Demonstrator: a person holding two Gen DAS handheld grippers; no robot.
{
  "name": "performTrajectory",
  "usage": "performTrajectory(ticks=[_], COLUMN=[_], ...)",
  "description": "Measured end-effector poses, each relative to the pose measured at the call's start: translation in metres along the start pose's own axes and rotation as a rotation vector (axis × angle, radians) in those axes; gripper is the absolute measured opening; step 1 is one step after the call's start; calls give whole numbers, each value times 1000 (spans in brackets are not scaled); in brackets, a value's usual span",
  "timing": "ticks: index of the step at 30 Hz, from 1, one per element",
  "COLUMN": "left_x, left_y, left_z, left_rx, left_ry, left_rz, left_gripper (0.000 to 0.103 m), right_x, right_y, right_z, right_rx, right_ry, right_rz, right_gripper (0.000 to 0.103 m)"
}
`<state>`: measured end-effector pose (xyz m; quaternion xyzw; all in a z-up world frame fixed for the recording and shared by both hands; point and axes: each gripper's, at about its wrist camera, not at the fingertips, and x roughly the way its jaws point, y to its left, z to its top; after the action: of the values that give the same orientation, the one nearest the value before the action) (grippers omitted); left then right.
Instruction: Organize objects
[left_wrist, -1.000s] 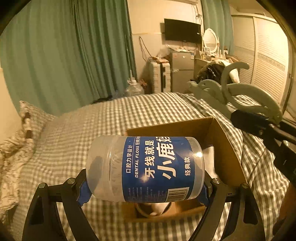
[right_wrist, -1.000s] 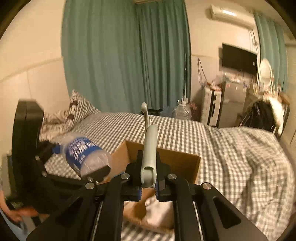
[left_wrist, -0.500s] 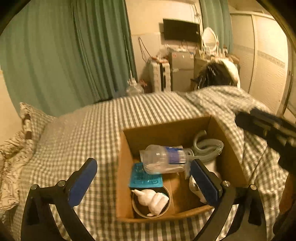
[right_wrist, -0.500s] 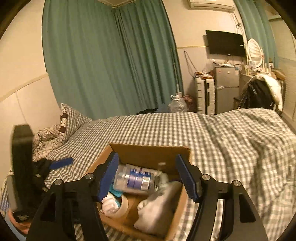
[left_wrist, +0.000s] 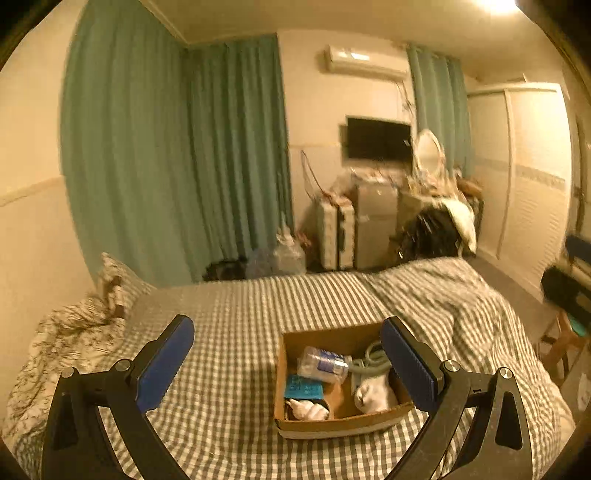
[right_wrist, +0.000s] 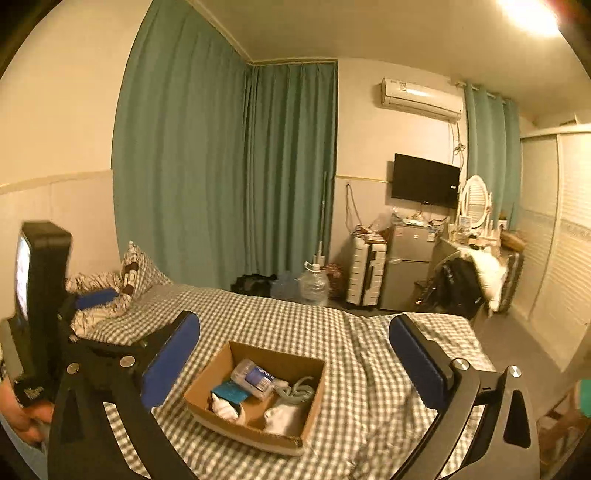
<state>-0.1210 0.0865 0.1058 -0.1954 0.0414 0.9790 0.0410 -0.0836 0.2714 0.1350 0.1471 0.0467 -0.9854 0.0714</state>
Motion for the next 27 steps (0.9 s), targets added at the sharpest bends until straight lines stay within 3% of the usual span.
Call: performTrajectory(ticks=[5, 10, 14, 17, 22, 27], left_x=[-30, -28, -2, 18, 15, 16], left_y=[7, 6, 0, -2, -6, 0], left_z=[-13, -58, -93, -101, -103, -104], left_rx=[-39, -54, -52, -54, -31, -60], left_ry=[-53, -91, -35, 21, -6, 21], left_rz=[33, 43, 22, 28, 48, 45], left_gripper=[103, 103, 103, 103, 103, 103], right_x=[-7, 19, 52, 58, 63, 66], right_y=[7, 15, 13, 13, 7, 7], right_z=[-22, -81, -119, -127, -128, -129], right_rx=[-16, -17, 9, -3, 24, 26], right_ry=[38, 67, 121, 110, 112, 126], right_rz=[-21, -57, -31, -38, -42, -55], right_gripper=[103, 103, 103, 103, 103, 103])
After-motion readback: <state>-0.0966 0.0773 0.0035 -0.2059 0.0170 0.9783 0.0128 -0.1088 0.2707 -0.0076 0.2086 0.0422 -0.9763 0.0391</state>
